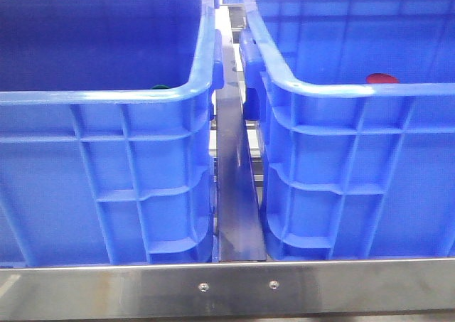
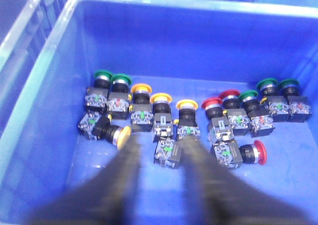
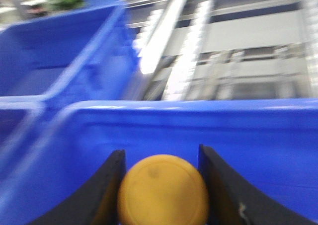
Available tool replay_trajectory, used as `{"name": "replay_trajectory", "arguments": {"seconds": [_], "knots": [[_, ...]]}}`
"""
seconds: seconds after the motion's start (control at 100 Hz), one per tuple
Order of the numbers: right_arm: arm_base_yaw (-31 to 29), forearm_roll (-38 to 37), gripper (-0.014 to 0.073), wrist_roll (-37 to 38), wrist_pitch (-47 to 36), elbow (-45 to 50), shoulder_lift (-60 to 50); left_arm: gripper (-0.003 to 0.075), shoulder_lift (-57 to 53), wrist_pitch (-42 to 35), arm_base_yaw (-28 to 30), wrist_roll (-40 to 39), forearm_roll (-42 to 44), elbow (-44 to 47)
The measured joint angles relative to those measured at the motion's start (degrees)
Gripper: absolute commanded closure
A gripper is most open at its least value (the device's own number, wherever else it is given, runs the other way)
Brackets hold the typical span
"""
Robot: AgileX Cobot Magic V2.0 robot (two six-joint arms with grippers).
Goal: Pick red and yellow buttons and place in box
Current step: 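Lower the yellow button into the other bin and open the right gripper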
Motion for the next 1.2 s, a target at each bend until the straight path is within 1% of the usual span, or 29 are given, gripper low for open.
{"name": "replay_trajectory", "arguments": {"seconds": [0.09,0.12,0.19,0.28,0.42,0.71,1.03,1.2], "knots": [[0.00,4.13,0.0337,-4.94,-4.30,0.83,1.23,0.0739,0.00,-0.08,0.00,0.64,0.00,0.08],[0.00,6.14,0.0337,-7.21,-4.99,1.09,1.98,0.0739,0.00,-0.08,0.00,0.82,0.00,0.08],[0.00,8.26,0.0337,-12.03,-5.80,1.07,4.42,0.0739,-0.05,-0.13,0.00,1.04,0.00,0.08],[0.00,9.11,0.0337,-16.32,-5.80,1.07,8.11,0.0739,-0.14,-0.13,0.00,1.04,0.00,0.08],[0.00,9.52,0.0337,-19.77,-5.80,-0.07,14.14,0.0739,-0.14,-0.13,0.00,1.04,0.00,0.08],[0.00,9.82,0.0337,-24.59,-6.02,-5.88,25.62,0.0739,-0.14,-0.13,0.00,1.04,0.10,0.08],[0.00,10.03,0.0337,-25.48,-5.68,-12.36,34.03,0.0739,-0.14,-0.13,0.00,1.04,0.10,0.08],[0.00,10.38,0.0337,-26.24,-5.22,-13.71,36.56,0.0739,-0.17,-0.13,0.00,1.04,0.10,0.08]]}}
